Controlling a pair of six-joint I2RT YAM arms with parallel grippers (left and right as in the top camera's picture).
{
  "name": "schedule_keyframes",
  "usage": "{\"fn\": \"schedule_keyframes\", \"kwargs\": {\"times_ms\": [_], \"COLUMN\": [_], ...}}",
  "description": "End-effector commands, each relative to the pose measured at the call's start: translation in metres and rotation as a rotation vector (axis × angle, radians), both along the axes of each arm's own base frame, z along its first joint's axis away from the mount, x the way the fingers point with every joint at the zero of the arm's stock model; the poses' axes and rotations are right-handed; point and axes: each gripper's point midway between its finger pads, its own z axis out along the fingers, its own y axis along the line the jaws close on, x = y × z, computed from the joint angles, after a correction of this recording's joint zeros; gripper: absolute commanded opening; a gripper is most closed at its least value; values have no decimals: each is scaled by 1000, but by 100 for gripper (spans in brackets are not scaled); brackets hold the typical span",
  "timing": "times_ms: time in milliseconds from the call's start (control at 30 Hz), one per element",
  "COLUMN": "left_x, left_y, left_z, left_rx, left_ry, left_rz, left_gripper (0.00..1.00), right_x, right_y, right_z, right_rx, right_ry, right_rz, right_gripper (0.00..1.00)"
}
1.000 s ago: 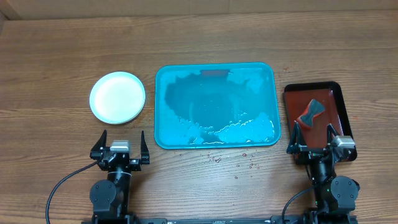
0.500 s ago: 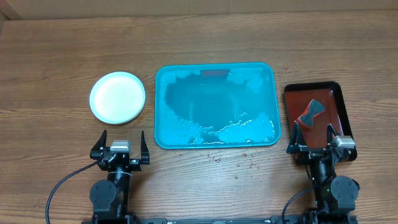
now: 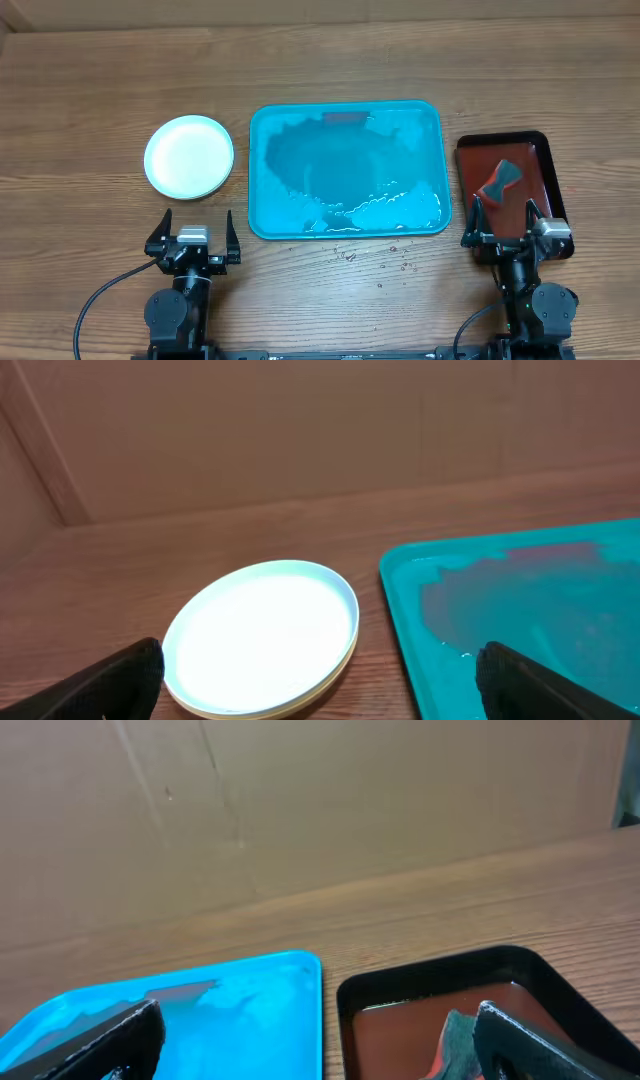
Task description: Clean dirty plates on tray and stack at the side
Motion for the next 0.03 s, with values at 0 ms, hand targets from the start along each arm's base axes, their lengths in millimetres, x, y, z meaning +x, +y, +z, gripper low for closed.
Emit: {"fn": "schedule_keyframes", "kwargs": {"times_ms": [0], "left_x": [0], "left_y": [0], "left_z": [1], "left_rx": [19], "left_ry": [-10], "left_rz": [-2], "left_gripper": [100], "right_x": [0], "right_y": [3], "right_z": [0], "right_rx": [3], "right_ry": [-9], "right_rz": [15], "right_gripper": [100]}}
